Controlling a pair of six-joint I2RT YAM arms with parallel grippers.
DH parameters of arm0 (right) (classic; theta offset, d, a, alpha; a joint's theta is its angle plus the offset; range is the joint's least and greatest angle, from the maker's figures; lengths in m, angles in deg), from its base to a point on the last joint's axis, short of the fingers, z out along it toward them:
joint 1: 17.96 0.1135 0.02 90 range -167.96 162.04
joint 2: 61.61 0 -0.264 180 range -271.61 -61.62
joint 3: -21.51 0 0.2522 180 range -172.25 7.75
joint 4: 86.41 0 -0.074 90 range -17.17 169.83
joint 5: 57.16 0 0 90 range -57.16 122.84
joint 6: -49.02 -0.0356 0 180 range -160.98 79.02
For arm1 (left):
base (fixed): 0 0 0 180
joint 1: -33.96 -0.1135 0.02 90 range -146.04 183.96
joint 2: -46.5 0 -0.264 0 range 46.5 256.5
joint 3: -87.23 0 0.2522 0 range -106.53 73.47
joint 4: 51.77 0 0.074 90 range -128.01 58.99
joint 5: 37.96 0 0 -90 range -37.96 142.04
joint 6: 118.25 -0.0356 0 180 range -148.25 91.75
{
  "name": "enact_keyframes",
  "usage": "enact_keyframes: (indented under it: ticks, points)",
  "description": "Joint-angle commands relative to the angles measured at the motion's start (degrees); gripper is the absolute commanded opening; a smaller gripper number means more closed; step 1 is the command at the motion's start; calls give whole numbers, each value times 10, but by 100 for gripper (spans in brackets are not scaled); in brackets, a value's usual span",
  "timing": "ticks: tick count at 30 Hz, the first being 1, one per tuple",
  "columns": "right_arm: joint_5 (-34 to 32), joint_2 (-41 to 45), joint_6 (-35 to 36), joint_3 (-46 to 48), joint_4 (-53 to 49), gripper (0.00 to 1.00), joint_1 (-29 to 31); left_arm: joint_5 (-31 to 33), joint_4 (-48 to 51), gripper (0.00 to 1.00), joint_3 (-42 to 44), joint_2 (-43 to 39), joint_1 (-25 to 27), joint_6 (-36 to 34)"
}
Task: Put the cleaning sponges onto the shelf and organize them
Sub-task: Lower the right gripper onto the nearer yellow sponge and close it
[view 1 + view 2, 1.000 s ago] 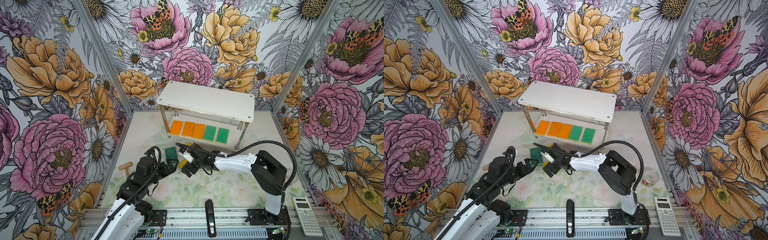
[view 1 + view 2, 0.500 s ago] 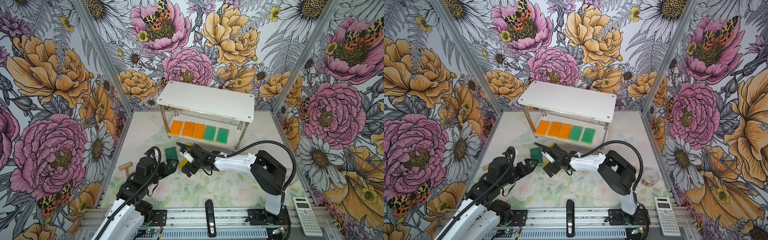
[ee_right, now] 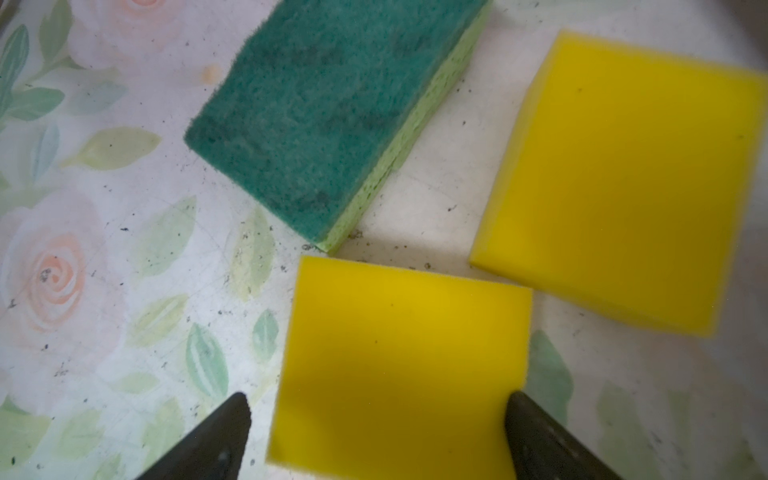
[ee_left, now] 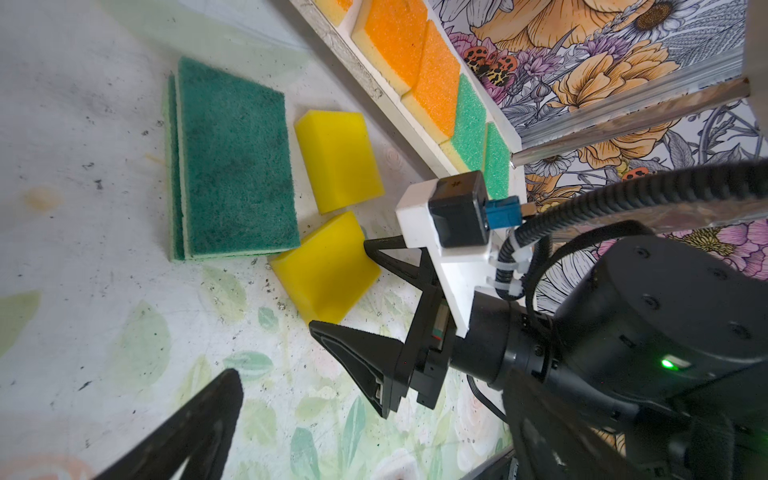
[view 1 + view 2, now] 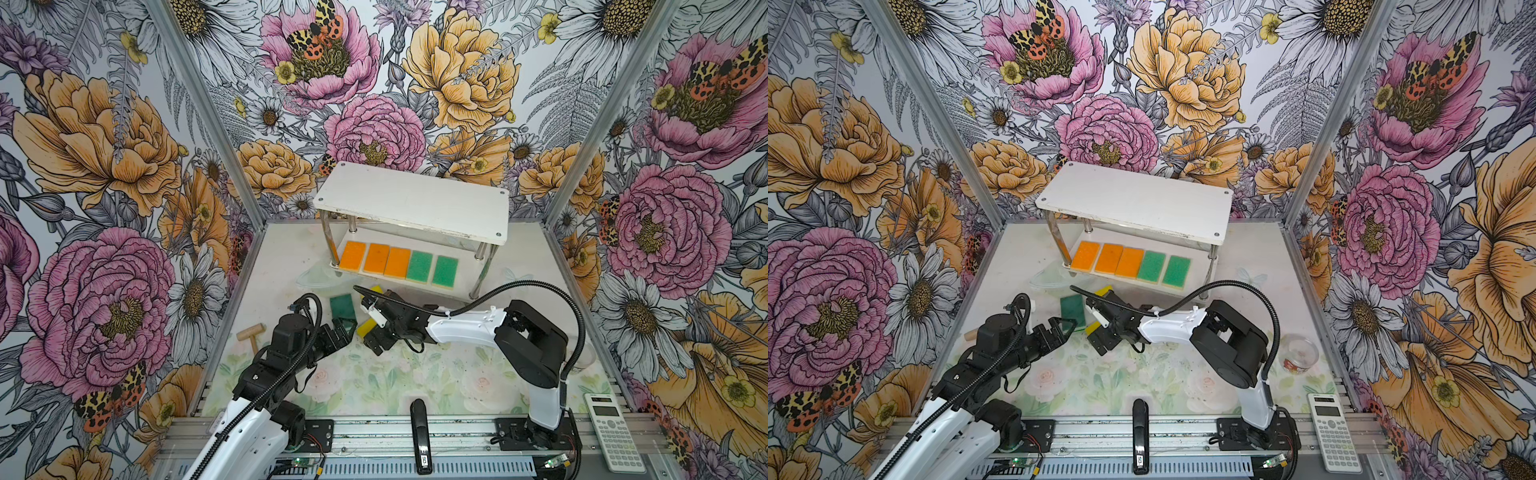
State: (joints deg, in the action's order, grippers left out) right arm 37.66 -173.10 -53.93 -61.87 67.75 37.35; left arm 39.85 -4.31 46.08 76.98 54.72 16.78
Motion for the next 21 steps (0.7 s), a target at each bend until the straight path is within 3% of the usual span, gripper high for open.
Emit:
enact_keyframes:
  ticks: [1, 21]
  points:
    - [2, -19, -14, -1, 15, 96, 2, -9, 1, 99, 6, -2, -6, 0]
    - [-5, -30, -19, 6, 15, 88, 2, -11, 1, 99, 8, 0, -11, -2]
